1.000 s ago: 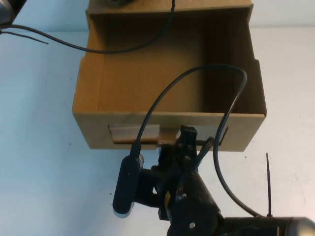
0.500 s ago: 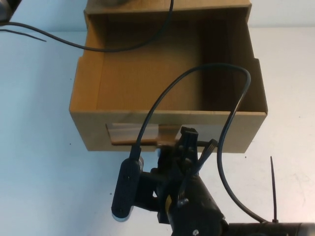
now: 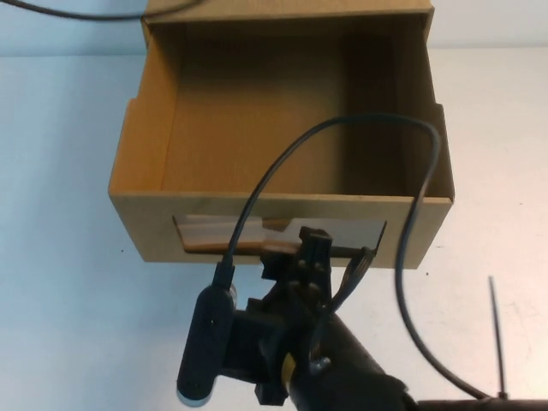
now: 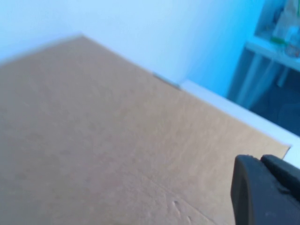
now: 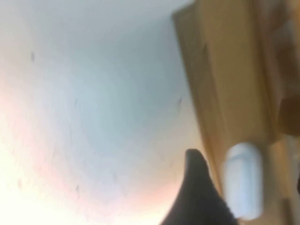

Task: Open the shoe box
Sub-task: 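Pull the top drawer of the cardboard box fully open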

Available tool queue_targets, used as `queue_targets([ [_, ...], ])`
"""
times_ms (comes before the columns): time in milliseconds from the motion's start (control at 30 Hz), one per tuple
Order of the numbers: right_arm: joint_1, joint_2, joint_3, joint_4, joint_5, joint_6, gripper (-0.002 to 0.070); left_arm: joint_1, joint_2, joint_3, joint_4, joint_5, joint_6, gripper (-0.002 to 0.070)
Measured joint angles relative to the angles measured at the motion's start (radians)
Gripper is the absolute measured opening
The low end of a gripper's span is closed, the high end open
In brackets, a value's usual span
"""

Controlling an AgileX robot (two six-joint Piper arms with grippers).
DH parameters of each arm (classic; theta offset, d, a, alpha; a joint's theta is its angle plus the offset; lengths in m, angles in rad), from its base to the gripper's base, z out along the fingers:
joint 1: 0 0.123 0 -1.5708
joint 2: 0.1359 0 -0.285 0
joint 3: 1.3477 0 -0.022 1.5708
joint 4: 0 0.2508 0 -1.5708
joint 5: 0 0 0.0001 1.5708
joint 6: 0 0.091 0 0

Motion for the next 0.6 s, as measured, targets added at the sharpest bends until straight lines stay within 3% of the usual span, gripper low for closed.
queue_targets([
  [200,0.011,-0.094,0.0,-0.009,-0.008,0.004,0.0417,0.093,-0.166,-0.004,0.041,0.042,-0.043,-0.0006],
  [400,0.057,-0.225,0.0,-0.034,-0.03,0.004,0.04,0.103,-0.352,-0.005,0.173,0.118,-0.081,-0.0005],
  [500,0.09,-0.303,0.0,-0.058,-0.038,0.004,0.0319,0.103,-0.436,0.025,0.201,0.13,-0.094,-0.0006],
  [600,0.113,-0.387,0.0,-0.064,-0.057,0.004,0.0155,0.103,-0.529,0.106,0.236,0.127,-0.105,-0.0006],
])
